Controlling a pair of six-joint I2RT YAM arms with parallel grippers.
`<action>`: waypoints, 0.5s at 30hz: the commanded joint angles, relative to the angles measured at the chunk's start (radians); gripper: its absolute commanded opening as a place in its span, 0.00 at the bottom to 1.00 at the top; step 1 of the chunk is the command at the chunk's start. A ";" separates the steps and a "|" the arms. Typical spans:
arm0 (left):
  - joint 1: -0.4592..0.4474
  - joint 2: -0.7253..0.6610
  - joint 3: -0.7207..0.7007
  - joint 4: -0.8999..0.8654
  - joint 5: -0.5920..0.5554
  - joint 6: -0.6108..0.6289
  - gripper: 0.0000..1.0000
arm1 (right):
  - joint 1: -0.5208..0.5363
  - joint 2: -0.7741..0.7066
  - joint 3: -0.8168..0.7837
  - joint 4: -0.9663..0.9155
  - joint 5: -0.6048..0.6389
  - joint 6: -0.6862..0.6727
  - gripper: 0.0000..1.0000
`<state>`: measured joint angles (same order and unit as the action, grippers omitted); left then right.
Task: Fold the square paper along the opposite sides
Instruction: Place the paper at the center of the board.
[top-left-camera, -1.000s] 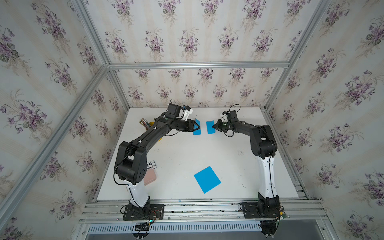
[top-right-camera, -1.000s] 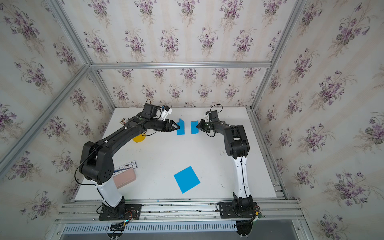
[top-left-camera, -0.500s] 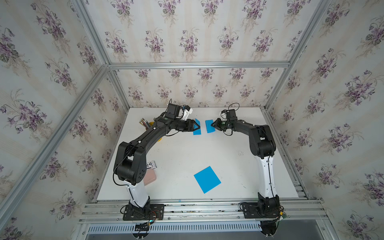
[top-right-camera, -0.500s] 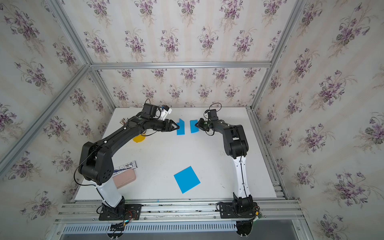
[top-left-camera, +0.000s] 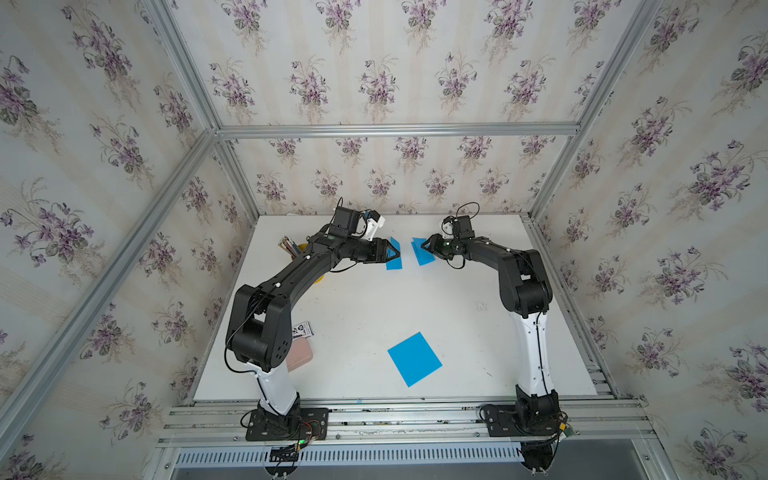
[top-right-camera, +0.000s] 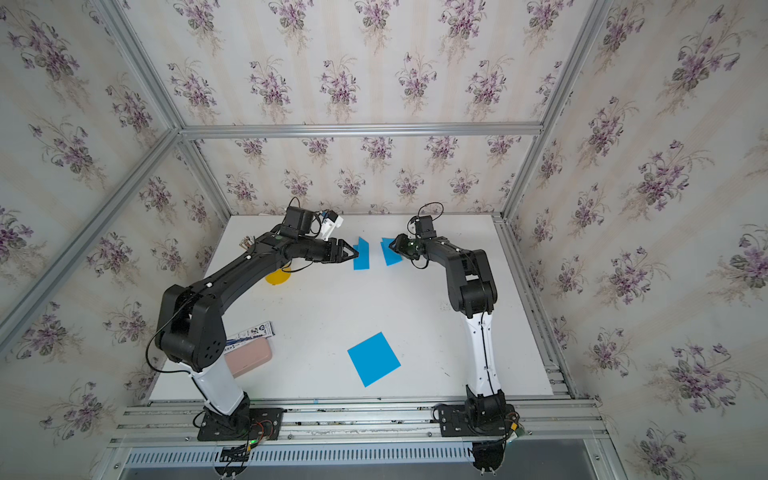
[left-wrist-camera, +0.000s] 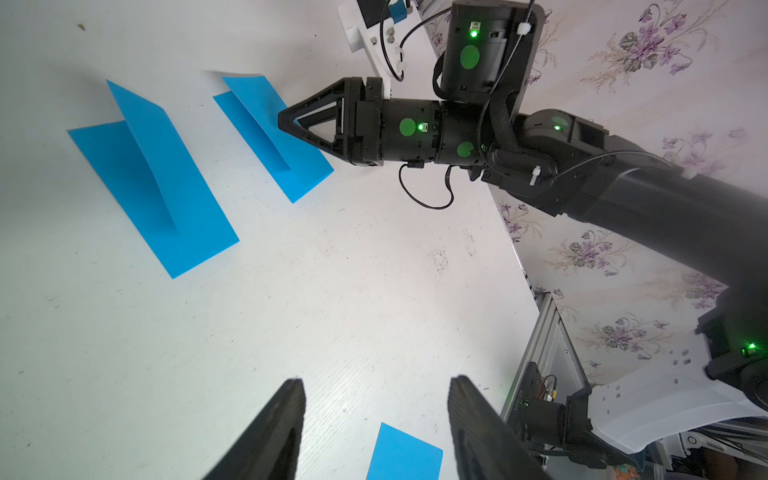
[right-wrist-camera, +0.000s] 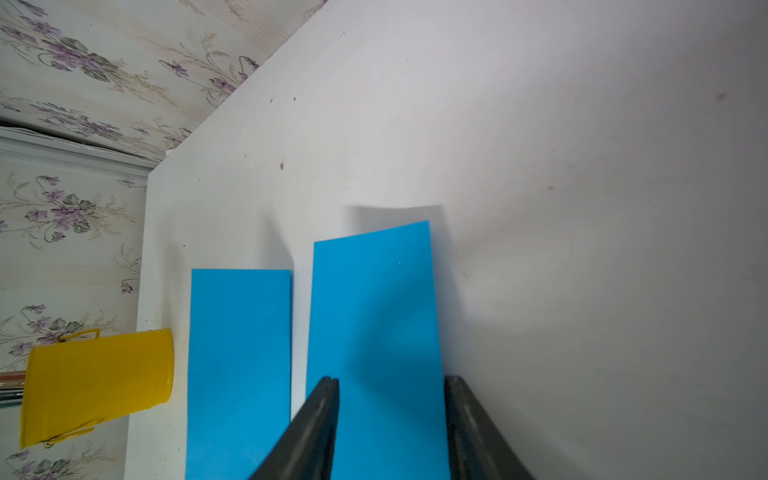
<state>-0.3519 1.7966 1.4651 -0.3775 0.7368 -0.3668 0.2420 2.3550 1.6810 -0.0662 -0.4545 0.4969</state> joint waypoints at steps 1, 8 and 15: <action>0.000 -0.009 -0.002 0.022 0.013 0.011 0.60 | 0.009 -0.002 -0.001 -0.127 0.101 -0.041 0.50; -0.001 -0.012 -0.005 0.025 0.015 0.009 0.60 | 0.041 -0.002 0.011 -0.173 0.163 -0.077 0.51; -0.001 -0.015 -0.008 0.026 0.015 0.009 0.60 | 0.056 0.007 0.025 -0.175 0.150 -0.054 0.52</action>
<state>-0.3531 1.7905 1.4582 -0.3767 0.7380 -0.3672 0.2943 2.3474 1.7088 -0.1287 -0.3256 0.4335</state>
